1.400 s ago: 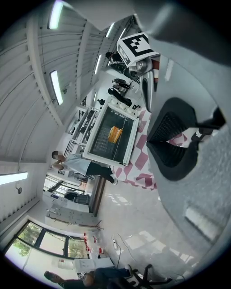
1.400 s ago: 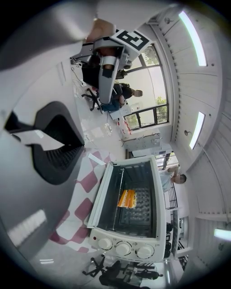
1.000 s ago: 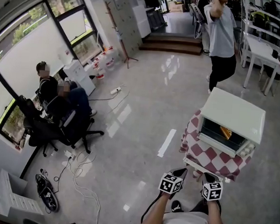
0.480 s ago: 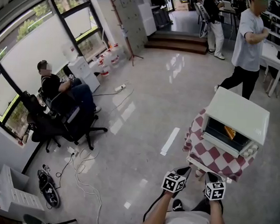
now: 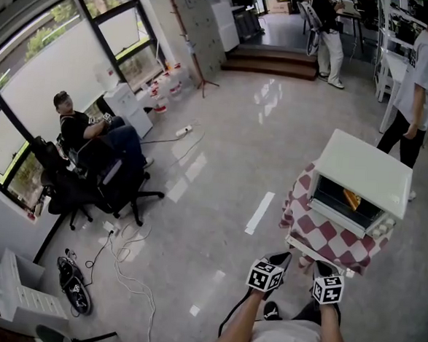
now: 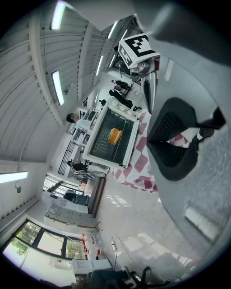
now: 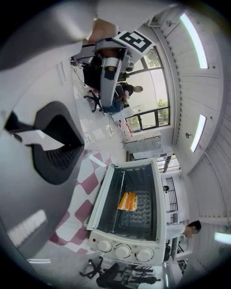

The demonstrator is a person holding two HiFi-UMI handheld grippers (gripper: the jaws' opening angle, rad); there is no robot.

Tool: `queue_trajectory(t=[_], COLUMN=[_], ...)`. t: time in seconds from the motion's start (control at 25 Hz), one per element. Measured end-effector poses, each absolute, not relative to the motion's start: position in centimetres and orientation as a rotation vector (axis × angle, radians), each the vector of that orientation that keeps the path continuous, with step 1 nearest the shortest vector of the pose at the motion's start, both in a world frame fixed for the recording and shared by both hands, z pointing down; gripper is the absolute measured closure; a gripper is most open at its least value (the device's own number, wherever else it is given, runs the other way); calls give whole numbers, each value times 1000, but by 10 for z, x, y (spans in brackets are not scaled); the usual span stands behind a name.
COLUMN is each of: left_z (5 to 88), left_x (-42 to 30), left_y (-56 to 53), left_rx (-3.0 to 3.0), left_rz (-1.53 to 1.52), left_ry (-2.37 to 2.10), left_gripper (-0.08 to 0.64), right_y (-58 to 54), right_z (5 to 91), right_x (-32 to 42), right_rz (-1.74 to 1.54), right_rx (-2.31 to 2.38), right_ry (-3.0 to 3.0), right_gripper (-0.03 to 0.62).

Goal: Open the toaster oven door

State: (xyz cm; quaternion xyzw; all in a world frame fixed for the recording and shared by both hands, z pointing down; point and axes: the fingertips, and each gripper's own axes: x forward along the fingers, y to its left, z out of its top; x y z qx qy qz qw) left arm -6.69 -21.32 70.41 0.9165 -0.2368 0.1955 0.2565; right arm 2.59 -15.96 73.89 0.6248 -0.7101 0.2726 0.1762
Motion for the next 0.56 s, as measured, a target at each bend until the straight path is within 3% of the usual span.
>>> queue_trajectory(t=[0.56], left_z=[708], left_x=[-71], left_y=[-206], left_rx=[2478], left_rz=[542], left_ry=[-644], left_gripper=[557], right_y=[-155], right_z=[740], right_x=[19], right_rz=[741], right_rx=[1750], right_ry=[-2014], right_gripper=[589])
